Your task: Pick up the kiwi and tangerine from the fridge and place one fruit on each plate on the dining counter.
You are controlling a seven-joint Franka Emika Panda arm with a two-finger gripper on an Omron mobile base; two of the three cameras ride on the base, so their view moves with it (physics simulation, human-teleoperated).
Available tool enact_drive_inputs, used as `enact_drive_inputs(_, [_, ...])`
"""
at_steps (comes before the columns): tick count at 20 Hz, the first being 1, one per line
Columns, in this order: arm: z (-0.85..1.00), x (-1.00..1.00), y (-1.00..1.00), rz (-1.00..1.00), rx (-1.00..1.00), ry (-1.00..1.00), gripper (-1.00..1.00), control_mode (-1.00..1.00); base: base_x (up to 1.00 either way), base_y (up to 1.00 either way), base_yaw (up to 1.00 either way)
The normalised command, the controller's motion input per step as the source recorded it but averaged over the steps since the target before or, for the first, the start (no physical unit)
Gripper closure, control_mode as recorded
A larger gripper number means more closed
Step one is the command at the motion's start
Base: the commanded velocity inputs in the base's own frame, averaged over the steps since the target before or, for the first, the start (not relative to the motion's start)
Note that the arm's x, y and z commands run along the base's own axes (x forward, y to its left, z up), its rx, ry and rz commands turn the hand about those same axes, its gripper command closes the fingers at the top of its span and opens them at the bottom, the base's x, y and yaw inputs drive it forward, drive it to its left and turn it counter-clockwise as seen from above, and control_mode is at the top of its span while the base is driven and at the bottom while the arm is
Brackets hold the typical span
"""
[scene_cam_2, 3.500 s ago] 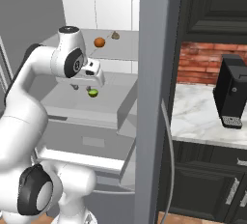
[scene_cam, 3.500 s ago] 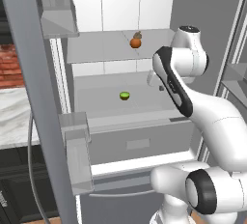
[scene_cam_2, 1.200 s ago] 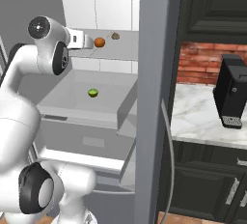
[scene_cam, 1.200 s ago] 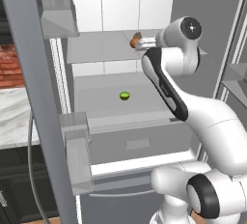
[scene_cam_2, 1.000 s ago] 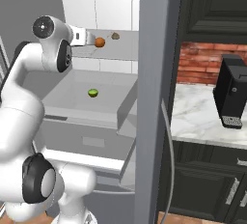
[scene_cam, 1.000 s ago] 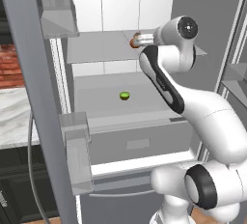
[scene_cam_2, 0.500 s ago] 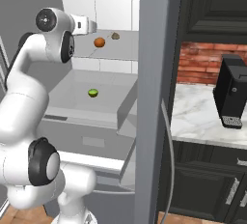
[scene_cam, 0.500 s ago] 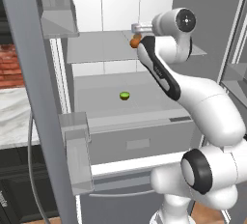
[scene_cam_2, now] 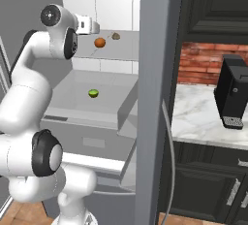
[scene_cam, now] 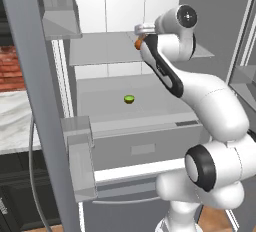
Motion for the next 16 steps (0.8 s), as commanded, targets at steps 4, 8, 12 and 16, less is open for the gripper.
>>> enact_drive_inputs(4, [-0.04,-0.12,0.00,-0.09,0.00,0.20,-1.00,-1.00,0.00,0.00,0.00])
enact_drive_inputs(8, [-0.49,-0.02,0.00,-0.04,0.00,0.17,-1.00,-1.00,0.00,0.00,0.00])
enact_drive_inputs(12, [-0.48,0.02,0.00,0.00,0.00,0.00,-1.00,-1.00,0.00,0.00,0.00])
enact_drive_inputs(16, [-0.24,0.58,0.00,0.01,0.05,-0.01,-1.00,-1.00,0.00,0.00,0.00])
